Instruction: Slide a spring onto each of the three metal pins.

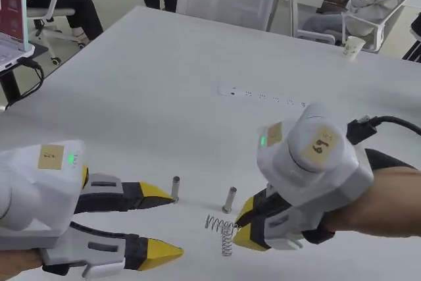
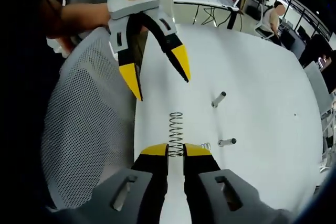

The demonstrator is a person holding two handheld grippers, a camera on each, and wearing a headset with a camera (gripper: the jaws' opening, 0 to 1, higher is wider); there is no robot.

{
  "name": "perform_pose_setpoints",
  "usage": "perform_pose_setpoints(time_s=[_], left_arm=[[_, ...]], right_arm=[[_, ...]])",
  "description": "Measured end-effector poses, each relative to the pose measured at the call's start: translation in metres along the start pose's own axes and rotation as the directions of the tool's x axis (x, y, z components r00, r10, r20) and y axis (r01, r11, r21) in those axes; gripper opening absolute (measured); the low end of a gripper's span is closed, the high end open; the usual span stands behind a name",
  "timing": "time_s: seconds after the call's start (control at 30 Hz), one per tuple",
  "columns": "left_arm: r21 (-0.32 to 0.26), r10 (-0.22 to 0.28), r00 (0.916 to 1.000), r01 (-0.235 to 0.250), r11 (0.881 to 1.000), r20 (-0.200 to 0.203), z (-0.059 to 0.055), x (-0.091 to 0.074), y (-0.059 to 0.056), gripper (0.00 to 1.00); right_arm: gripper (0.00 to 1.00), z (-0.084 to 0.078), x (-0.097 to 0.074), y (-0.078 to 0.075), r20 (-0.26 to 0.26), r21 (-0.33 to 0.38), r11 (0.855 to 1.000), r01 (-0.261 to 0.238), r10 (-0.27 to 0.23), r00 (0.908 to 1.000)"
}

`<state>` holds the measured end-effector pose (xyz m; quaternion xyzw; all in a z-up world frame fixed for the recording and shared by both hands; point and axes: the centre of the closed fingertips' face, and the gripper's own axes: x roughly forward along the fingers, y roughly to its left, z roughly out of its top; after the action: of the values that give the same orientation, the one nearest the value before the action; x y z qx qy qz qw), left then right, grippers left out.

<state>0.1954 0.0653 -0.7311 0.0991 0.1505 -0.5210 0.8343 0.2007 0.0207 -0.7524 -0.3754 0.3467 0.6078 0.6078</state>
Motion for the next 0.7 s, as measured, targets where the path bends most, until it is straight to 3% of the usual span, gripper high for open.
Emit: perform_pose_setpoints(time_s=[0.4, 0.7], left_arm=[[0.026, -0.069, 0.9973, 0.069, 0.997, 0.026, 0.012, 0.010, -0.014, 0.23], [0.035, -0.098, 0.9946, 0.097, 0.995, 0.034, 0.015, 0.012, -0.018, 0.11]], right_arm=[[0.08, 0.016, -0.002, 0.015, -0.021, -0.127, 0.990, -0.059, 0.057, 0.9982], [0.08, 0.021, -0.003, 0.014, -0.019, -0.153, 0.986, -0.060, 0.058, 0.9981]])
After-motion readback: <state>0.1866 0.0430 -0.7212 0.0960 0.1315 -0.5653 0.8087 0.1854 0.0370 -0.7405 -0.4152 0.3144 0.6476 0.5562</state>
